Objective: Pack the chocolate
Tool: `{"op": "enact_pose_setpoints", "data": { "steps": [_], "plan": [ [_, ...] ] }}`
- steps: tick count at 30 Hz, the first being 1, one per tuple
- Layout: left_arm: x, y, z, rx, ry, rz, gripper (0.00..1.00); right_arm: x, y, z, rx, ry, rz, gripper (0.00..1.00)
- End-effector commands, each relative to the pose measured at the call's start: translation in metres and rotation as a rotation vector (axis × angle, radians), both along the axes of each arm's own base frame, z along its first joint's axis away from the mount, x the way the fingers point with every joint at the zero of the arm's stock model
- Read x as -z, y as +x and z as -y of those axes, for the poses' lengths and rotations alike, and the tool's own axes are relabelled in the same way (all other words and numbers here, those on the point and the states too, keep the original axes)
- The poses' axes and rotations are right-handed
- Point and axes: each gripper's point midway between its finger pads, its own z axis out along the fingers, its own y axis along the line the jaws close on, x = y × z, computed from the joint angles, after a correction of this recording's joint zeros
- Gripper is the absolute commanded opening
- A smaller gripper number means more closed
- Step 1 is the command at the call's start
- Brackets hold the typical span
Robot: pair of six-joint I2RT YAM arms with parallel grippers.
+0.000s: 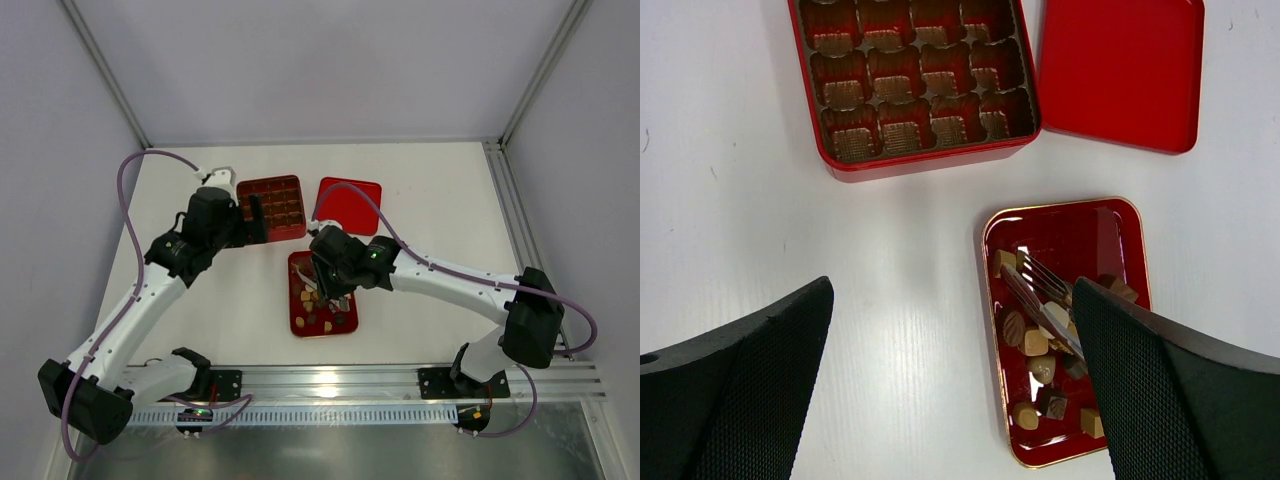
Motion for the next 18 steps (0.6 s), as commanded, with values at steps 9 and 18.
{"op": "enact_pose_setpoints", "data": {
  "steps": [9,18],
  "plan": [
    [-0.0083,0.0009,-0.0003,0.002,-0.023,0.033,1.0,-0.0155,0.0077,-0.0181,0.01,0.057,0.031,0.37],
    [-0.0065,0.0008,-0.0004,0.004,-0.021,0.029,1.0,-0.0212,0.0087,-0.0207,0.015,0.072,0.037,0.42]
  ]
}}
